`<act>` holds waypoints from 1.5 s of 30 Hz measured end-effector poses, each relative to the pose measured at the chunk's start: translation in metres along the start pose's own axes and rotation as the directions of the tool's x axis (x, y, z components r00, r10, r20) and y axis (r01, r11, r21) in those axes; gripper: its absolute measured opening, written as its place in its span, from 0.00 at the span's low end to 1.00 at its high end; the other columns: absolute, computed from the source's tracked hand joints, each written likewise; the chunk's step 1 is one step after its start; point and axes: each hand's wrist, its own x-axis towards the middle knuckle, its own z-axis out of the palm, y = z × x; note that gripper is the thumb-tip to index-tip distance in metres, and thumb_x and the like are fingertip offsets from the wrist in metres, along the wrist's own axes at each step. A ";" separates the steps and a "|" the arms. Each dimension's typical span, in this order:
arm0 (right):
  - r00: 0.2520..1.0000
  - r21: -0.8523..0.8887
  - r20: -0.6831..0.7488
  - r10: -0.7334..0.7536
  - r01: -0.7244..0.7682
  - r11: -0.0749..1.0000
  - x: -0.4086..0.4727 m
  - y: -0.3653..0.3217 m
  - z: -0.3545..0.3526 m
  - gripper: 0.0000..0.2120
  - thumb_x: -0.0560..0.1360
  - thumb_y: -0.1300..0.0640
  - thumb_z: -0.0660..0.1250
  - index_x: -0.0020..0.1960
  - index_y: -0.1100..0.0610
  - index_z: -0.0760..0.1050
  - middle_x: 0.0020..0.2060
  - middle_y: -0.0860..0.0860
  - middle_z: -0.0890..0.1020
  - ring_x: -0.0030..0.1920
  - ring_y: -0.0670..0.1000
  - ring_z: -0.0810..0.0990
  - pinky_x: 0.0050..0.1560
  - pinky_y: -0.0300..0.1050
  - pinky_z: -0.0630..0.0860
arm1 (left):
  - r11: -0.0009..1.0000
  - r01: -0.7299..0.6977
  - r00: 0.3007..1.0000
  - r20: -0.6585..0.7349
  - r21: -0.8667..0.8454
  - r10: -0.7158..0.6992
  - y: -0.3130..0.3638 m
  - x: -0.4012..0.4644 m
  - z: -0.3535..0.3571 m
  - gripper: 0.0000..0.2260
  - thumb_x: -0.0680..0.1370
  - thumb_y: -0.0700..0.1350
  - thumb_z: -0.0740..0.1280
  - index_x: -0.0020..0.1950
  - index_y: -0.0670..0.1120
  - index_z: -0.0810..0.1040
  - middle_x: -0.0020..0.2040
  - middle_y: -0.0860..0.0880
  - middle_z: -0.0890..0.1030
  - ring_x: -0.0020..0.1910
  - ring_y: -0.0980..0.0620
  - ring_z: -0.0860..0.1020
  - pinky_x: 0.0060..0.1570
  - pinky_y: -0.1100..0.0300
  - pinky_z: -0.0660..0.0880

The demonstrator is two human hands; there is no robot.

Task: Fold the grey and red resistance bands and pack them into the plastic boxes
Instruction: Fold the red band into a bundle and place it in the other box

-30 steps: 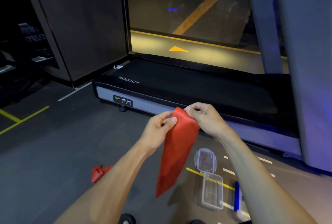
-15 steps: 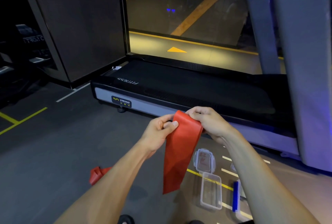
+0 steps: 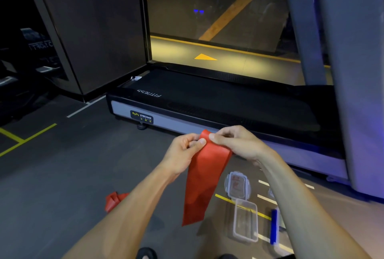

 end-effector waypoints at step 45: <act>0.997 0.099 -0.072 -0.038 0.045 0.994 0.002 0.006 -0.001 0.10 0.80 0.54 0.70 0.55 0.61 0.81 0.40 0.52 0.86 0.39 0.45 0.83 0.41 0.34 0.78 | 0.987 0.100 0.993 0.079 -0.126 -0.091 -0.004 -0.005 -0.007 0.09 0.77 0.45 0.69 0.53 0.41 0.83 0.40 0.44 0.82 0.40 0.53 0.80 0.45 0.62 0.78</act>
